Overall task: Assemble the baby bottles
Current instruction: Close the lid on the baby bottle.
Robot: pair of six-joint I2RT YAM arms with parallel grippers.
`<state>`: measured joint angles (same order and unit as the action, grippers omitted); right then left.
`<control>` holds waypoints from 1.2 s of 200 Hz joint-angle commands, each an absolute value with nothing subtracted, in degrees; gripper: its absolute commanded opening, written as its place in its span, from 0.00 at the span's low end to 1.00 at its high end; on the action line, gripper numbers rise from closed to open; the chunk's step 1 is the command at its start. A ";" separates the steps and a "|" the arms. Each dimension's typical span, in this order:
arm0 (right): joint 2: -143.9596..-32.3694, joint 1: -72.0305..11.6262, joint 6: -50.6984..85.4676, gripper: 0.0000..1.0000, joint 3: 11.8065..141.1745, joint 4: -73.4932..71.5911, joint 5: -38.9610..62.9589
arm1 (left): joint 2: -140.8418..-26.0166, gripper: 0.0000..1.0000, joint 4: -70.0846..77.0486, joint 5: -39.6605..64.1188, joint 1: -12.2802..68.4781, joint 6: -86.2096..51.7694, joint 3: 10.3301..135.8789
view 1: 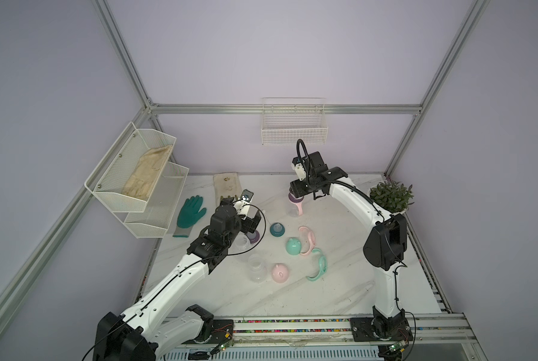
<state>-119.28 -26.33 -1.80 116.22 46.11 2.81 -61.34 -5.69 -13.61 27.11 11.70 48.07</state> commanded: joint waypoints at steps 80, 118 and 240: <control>-120.68 -25.66 -3.21 0.68 116.50 47.39 3.43 | -62.23 1.00 -5.86 -12.97 26.91 12.69 52.15; -120.76 -25.58 -3.30 0.68 116.10 47.33 3.43 | -62.45 1.00 -5.95 -12.92 26.89 12.69 52.23; -119.96 -25.63 -3.87 0.69 121.40 51.20 4.48 | -63.37 1.00 -6.33 -12.55 26.88 12.96 52.41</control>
<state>-120.14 -25.98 -2.28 118.45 49.19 3.73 -63.13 -7.07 -13.45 27.11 11.77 48.07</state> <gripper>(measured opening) 0.690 0.997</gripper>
